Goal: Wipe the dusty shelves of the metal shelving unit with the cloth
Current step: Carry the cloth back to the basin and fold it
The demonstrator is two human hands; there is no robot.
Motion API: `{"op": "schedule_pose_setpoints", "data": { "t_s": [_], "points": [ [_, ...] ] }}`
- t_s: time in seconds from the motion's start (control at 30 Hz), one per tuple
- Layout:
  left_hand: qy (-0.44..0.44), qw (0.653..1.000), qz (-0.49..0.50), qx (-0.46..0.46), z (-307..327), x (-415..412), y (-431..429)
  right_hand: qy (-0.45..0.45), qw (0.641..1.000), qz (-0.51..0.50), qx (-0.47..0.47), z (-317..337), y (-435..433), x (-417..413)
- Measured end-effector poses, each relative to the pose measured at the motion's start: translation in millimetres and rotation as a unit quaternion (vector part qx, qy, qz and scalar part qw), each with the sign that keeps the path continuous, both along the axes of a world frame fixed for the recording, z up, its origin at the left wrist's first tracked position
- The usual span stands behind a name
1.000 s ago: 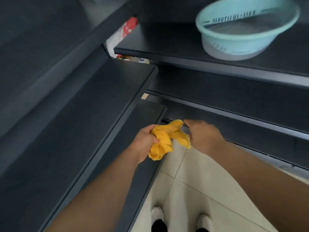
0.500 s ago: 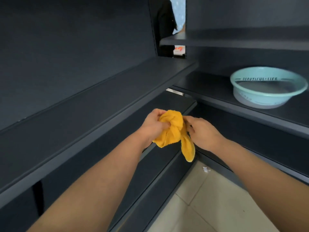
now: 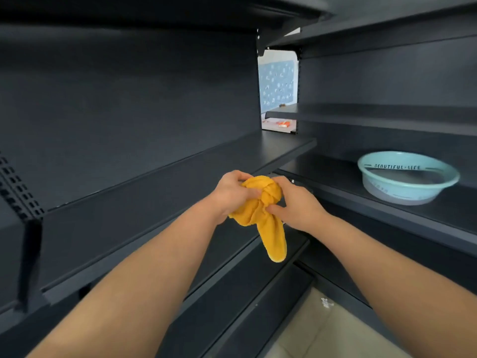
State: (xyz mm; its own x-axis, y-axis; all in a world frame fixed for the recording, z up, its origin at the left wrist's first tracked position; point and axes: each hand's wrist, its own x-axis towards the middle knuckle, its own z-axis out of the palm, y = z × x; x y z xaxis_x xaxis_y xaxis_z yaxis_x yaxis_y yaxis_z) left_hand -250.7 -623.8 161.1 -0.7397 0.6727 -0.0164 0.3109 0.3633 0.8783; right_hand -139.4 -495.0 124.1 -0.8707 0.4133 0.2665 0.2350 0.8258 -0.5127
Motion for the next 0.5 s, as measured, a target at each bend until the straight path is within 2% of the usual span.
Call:
{"op": "schedule_pose_setpoints", "data": {
  "t_s": [0.17,0.37,0.5],
  "points": [
    [0.004,0.998,-0.044,-0.04,6,-8,-7,0.025,0.995,-0.05,0.088,14,-3,0],
    [0.082,0.994,-0.018,-0.074,-2,-4,19,-0.001,0.996,-0.052,0.074,5,22,4],
    [0.094,0.992,-0.016,-0.079,-8,4,59,-0.013,0.995,-0.072,0.067,-1,55,14]
  ]
}}
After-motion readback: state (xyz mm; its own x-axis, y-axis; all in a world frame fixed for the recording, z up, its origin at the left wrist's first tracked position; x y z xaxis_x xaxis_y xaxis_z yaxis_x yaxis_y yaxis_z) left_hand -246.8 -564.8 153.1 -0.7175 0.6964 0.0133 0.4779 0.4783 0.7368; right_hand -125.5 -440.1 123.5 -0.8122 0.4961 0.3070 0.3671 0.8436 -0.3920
